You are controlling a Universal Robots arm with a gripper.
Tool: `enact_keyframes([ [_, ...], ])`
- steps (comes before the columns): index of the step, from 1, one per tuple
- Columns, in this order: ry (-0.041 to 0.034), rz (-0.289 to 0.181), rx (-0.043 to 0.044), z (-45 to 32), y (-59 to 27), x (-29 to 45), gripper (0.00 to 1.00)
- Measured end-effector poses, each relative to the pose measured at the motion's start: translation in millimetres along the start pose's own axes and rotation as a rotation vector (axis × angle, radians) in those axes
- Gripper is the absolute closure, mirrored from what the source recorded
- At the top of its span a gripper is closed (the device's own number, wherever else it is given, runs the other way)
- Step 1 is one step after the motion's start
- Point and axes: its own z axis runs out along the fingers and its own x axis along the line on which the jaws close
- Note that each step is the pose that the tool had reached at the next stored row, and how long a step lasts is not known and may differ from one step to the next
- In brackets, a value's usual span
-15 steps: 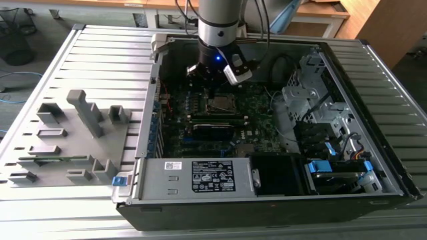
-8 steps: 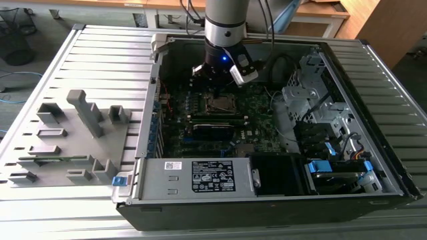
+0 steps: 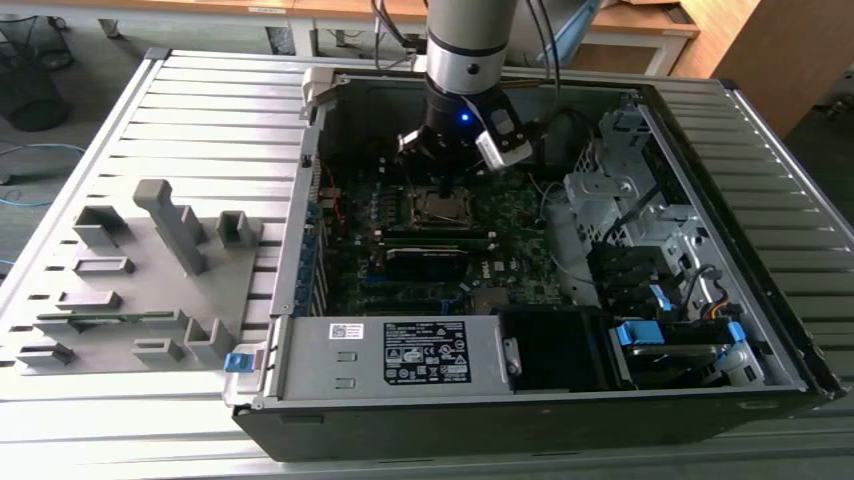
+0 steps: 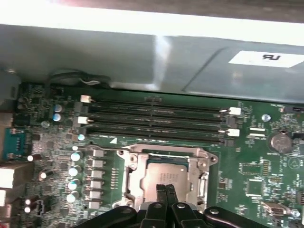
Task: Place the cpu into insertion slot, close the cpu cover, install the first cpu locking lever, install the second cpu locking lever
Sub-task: 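Close the cpu cover, then install the first cpu locking lever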
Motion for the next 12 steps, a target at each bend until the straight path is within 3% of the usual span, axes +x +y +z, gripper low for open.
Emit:
enact_keyframes([
  [12,-0.0001,0.003,0.0,0.5,-3.7,-2.1,0.89],
])
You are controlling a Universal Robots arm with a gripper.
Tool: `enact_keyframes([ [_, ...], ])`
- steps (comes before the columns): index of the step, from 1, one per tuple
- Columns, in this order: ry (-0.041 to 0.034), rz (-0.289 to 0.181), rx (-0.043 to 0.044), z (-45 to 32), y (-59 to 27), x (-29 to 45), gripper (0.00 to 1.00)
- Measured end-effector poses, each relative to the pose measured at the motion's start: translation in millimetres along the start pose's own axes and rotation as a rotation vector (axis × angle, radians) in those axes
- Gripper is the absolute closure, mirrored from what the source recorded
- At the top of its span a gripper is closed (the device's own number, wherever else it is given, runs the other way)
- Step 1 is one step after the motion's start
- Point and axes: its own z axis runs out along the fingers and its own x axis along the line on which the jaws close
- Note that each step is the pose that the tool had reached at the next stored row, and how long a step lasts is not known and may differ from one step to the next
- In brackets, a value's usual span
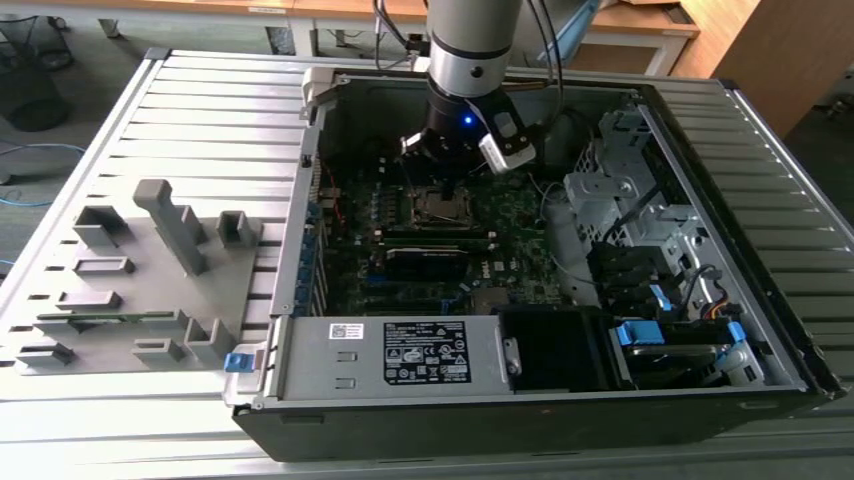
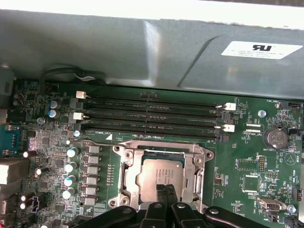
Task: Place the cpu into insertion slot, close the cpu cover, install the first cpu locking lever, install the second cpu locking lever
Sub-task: 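Install the first cpu locking lever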
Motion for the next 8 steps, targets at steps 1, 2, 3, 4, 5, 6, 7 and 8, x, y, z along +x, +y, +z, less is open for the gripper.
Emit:
enact_keyframes([
  [1,0.0,0.0,0.0,0.0,0.0,0.0,0.89],
  [2,-0.0001,0.0,-0.0002,-0.2,0.0,0.0,0.89],
  [3,-0.0001,0.0,-0.0001,-0.6,0.0,0.0,0.89],
  [4,0.0,0.0,0.0,-1.2,0.0,0.0,0.89],
  [5,0.0,0.0,0.0001,-1.8,0.1,0.0,0.89],
  [6,0.0,0.0,0.0,-2.4,0.1,-0.1,0.89],
  [7,0.0,0.0,0.0,-3.1,0.1,-0.1,0.89],
  [8,0.0,0.0,0.0,-4.1,0.2,-0.1,0.89],
])
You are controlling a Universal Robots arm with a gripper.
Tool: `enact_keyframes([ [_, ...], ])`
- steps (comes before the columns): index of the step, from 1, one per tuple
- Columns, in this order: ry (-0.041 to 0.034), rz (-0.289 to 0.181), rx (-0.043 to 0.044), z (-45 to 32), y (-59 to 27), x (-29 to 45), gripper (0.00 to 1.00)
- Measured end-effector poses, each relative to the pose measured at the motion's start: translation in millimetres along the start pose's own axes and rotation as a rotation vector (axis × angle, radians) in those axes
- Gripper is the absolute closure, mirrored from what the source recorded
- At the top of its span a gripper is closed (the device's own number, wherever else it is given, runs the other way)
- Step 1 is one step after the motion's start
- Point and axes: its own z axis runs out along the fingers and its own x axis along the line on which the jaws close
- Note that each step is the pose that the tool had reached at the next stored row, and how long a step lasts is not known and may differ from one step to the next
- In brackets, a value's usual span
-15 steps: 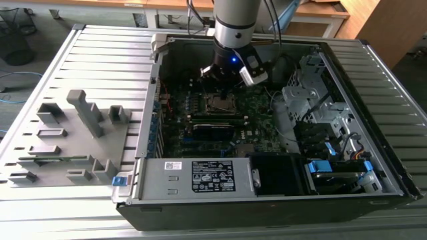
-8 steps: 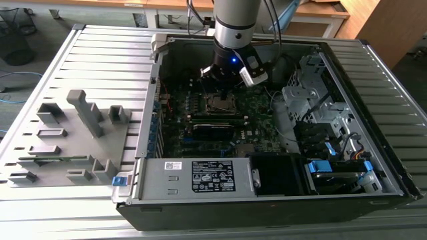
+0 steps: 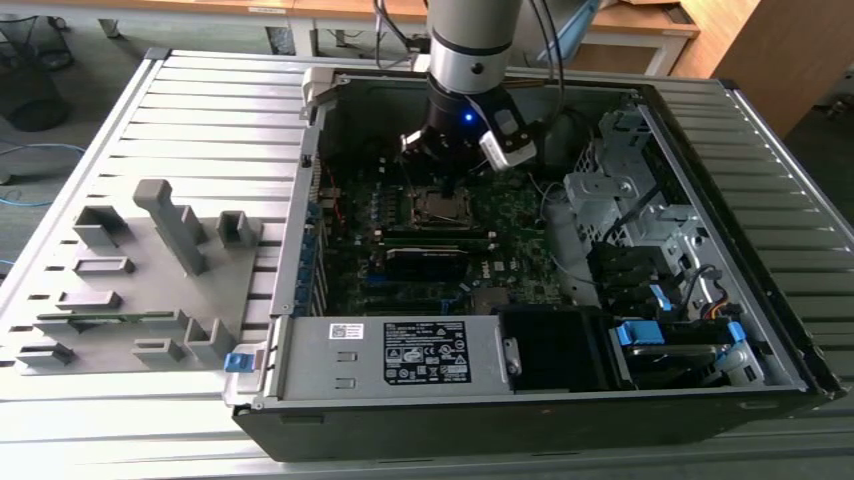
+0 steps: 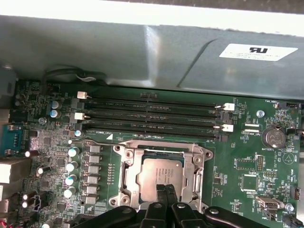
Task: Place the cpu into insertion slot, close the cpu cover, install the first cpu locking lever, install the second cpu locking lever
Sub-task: 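Install the first cpu locking lever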
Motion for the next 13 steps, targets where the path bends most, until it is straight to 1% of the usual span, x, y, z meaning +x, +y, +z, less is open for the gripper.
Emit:
enact_keyframes([
  [3,-0.0001,0.0,-0.0001,-3.5,0.2,-0.1,0.89],
  [9,0.0,0.0,0.0,-13.1,0.6,-0.2,0.89],
  [13,0.0,0.0,-0.0002,-17.2,0.8,-0.3,0.89],
])
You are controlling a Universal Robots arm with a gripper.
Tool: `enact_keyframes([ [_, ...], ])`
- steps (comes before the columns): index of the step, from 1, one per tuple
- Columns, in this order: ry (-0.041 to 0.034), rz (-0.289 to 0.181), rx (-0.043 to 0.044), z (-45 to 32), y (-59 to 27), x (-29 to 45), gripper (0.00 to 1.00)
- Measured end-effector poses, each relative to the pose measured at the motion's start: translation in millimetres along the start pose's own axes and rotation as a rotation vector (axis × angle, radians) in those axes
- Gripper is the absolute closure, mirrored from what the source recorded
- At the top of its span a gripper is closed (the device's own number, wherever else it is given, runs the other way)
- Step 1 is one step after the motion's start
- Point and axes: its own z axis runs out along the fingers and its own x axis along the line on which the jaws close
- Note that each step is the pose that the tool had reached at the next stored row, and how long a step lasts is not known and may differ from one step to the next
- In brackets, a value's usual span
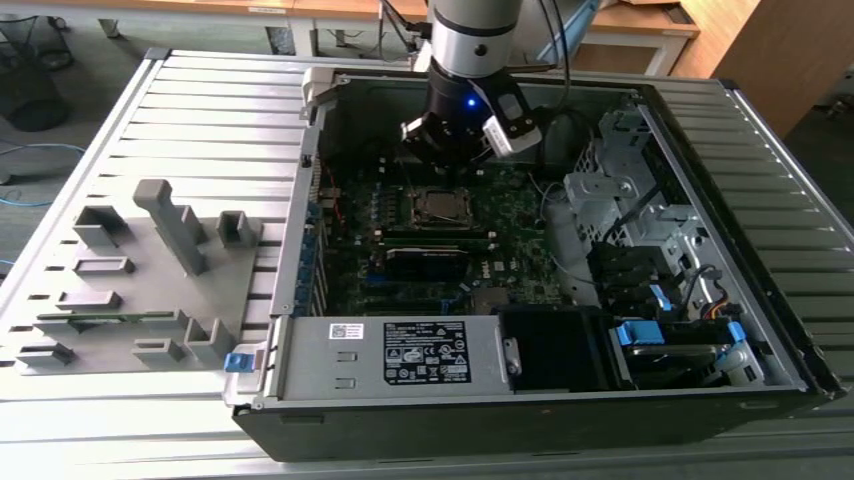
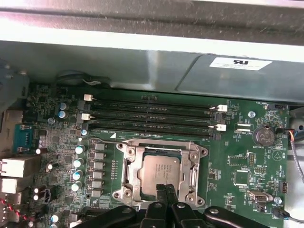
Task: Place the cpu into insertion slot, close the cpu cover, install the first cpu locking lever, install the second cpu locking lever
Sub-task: 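Install the first cpu locking lever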
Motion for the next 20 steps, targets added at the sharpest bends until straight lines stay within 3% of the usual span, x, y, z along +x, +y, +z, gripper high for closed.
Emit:
enact_keyframes([
  [10,-0.0001,0.0,-0.0001,-0.1,0.1,1.5,0.89],
  [20,-0.0027,0.0,0.0,-0.3,1.4,23.4,0.89],
])
